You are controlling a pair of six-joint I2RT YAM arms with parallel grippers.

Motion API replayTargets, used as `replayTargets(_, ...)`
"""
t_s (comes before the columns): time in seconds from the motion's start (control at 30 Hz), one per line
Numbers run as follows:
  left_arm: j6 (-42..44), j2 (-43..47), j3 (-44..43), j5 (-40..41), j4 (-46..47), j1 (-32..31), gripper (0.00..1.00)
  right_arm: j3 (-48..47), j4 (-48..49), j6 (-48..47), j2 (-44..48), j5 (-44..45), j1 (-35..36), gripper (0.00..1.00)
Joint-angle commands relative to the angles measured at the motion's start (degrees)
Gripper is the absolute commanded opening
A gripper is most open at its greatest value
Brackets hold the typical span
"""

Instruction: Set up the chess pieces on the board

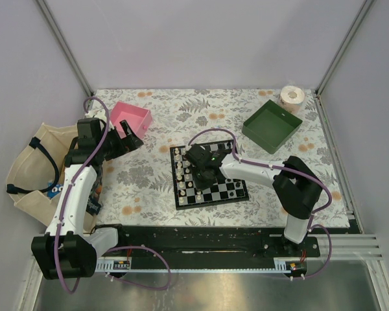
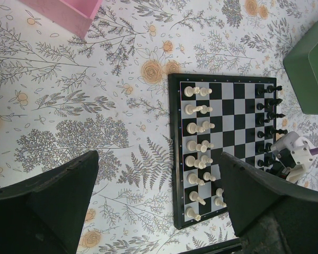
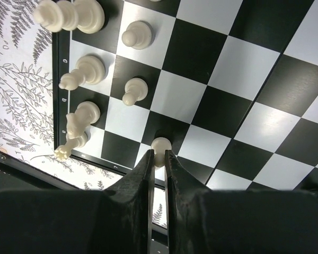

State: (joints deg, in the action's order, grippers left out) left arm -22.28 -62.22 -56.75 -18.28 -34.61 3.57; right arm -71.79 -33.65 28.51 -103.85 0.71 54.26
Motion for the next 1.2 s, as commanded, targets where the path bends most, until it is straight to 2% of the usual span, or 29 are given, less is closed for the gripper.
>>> replayTargets(0.0, 0.6, 0.5, -0.4, -1.4, 1.7, 0.1, 0.99, -3.8, 1.0, -0.2, 0.7, -0.4, 0.9, 0.11)
replayTargets(0.63, 0.6, 0.4, -0.5, -1.5, 1.7, 0.2, 0.99, -6.3, 1.7, 0.1, -3.4, -2.4, 3.0, 0.11)
replayTargets(1.17, 0.6, 0.4, -0.5, -1.5, 1.7, 0.2, 0.99, -7.1, 1.7, -0.6, -4.4, 1.2, 3.0, 0.12)
